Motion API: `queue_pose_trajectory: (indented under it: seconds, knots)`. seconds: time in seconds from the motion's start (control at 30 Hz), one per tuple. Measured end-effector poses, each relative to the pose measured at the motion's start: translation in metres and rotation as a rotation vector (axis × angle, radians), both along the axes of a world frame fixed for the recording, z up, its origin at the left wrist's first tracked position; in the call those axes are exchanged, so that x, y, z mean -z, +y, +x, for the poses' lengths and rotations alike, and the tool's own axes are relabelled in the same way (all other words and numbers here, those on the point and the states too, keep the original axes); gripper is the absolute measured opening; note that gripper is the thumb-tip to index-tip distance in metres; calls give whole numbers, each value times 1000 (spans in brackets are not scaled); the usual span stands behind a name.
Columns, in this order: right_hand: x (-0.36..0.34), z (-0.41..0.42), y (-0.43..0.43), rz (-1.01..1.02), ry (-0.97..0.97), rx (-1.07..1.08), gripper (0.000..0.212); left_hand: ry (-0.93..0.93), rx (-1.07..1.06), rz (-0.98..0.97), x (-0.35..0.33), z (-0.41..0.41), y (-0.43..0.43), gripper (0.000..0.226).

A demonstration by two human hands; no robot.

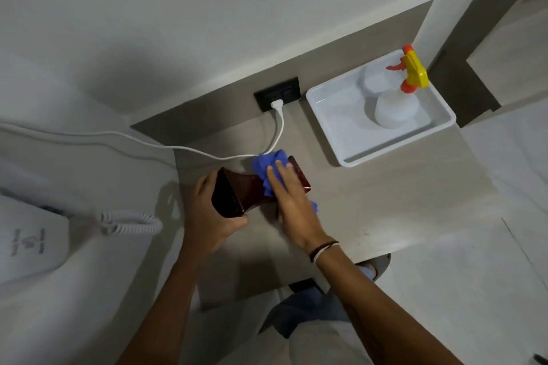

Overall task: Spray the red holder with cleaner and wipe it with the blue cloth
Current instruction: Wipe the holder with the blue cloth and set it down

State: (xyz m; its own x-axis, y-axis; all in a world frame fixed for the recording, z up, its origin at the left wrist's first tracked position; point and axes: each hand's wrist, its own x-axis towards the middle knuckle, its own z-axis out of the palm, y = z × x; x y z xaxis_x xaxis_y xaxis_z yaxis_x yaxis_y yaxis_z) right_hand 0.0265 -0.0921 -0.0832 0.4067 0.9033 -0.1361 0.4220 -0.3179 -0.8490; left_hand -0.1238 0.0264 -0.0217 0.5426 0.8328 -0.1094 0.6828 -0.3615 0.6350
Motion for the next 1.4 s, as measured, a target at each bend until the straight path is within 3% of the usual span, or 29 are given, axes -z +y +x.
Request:
queue_pose_trajectory:
  seconds: [0.03,0.13,0.23,0.3,0.5,0.53,0.6,0.67,0.73,0.83,0.9,1.0,1.13,1.27,1.3,1.4]
  knots:
    - [-8,-14,3,98,46,-34,84,-11,8,1,-1,2,0,96]
    - [-9,-34,-7,280,-91,-199,112,-43,40,-22,-1,3,-1,93]
    - [5,18,-20,15,-235,-167,99,-25,4,7,2,1,1,102]
    - [6,43,-24,-155,-175,-64,94,4,2,0,2,4,0,104]
    - [-16,-29,-4,265,-96,-205,102,4,-7,-14,0,9,-2,96]
    - [-11,-19,-6,261,-122,-186,103,10,-22,-10,1,7,-2,99]
    - [4,13,-14,53,-169,-134,99,24,-35,12,3,4,-2,106]
    - [4,26,-15,-60,-37,-86,86,21,-27,-7,3,7,-4,108]
    - [-16,5,-6,92,75,-109,67,-8,-18,-22,3,12,-3,103]
    - [-11,-24,-5,265,-91,-197,90,-27,-15,-19,6,11,-1,91]
    - [3,-4,-7,194,-183,-146,95,-18,-24,3,8,6,0,96]
    - [3,31,-14,70,20,71,87,-54,-20,-10,4,8,-2,96]
    - [9,48,-23,52,278,455,80,-190,-184,-161,-3,16,4,66]
    - [16,56,-26,-18,547,562,64,-221,-311,-362,-5,22,10,52]
    - [16,59,-24,-24,557,573,62,-188,-269,-389,-4,22,10,62]
    - [10,63,-17,5,553,571,66,-52,-50,-516,-2,12,13,122]
